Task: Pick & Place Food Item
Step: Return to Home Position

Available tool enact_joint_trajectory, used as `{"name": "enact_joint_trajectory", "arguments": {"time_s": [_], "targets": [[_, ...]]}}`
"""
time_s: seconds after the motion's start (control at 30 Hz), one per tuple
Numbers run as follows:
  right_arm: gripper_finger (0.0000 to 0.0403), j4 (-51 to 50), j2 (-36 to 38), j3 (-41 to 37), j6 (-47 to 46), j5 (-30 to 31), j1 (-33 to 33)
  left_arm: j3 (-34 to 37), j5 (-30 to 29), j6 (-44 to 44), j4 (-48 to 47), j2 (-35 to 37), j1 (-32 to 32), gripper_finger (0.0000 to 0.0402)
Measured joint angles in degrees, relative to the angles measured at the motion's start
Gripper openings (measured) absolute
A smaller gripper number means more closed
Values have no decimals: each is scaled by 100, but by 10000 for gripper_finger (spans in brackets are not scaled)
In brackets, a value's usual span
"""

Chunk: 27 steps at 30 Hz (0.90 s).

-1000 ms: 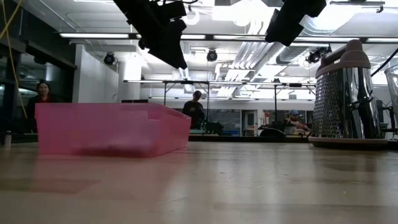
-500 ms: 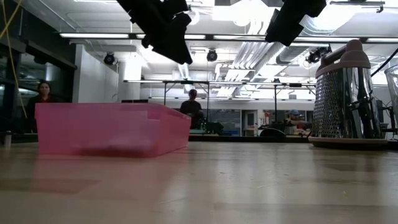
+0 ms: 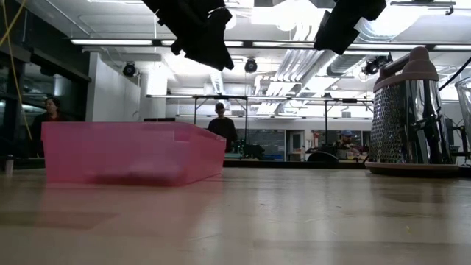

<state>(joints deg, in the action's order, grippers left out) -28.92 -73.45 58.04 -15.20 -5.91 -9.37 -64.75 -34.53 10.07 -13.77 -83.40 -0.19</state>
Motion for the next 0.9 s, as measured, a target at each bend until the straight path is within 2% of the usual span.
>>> {"name": "enact_joint_trajectory", "arguments": {"time_s": [0.9], "targets": [[165, 1, 0, 0, 0, -1, 0, 0, -2, -4, 142, 0, 0, 185]]}}
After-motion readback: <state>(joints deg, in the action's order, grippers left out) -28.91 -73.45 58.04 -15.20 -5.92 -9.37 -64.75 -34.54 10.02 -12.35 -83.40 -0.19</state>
